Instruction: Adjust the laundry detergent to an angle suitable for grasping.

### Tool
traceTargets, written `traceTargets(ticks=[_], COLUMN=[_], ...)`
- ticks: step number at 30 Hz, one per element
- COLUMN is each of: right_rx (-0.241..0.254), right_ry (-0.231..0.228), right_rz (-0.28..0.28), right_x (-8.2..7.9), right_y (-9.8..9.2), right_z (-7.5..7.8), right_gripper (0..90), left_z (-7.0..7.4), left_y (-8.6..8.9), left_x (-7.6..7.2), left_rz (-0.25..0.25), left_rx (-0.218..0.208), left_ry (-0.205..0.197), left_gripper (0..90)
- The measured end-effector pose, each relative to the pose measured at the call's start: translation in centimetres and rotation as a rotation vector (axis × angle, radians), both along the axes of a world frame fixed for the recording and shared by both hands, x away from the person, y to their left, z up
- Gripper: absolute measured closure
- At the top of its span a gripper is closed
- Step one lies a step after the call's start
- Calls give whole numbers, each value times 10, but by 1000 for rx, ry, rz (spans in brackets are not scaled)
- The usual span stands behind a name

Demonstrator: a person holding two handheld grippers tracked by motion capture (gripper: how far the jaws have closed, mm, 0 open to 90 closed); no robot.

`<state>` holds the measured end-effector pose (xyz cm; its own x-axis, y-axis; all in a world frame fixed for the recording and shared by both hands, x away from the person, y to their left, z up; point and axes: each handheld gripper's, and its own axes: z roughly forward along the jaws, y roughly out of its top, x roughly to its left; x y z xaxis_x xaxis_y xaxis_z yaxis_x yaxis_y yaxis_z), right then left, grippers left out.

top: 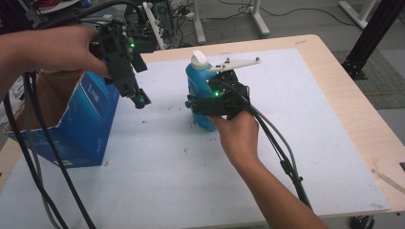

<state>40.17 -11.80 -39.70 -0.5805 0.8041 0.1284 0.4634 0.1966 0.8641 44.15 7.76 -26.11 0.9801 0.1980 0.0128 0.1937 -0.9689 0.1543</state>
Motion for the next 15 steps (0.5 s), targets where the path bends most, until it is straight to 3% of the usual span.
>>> traceTargets(ticks=[15], right_rx=[-13], right_ry=[-10], right_rz=[-6], right_x=[0], right_y=[1], right_z=[-1], right_gripper=[384], left_z=[-2], left_y=[2], left_x=[1], left_rz=[2], left_rx=[-2], left_ry=[3], left_gripper=[17])
